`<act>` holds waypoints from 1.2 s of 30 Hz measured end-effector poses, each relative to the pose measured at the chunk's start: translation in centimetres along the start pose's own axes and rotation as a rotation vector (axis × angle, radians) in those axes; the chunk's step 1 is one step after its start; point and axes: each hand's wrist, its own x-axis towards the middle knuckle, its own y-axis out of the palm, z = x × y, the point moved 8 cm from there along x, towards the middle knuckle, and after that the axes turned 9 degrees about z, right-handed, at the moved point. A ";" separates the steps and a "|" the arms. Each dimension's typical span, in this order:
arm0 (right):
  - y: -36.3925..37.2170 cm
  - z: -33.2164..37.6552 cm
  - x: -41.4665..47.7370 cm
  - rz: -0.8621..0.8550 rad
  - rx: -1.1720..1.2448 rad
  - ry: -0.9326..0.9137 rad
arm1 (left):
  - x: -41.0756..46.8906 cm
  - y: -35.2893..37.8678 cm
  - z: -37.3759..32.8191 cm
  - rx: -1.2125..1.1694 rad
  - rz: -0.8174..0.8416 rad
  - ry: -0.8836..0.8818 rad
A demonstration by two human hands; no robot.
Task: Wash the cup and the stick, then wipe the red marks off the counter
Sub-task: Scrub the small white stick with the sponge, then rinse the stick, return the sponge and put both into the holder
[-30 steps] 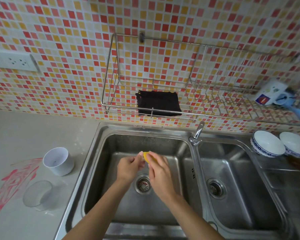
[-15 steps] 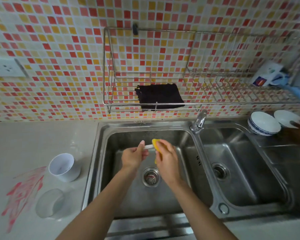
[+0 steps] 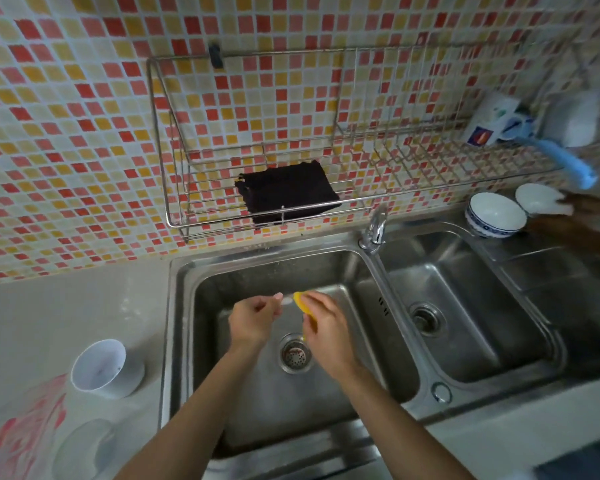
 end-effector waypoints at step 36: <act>-7.8 -19.3 10.5 0.396 0.037 0.279 | 3.9 17.0 -11.6 0.185 0.141 0.277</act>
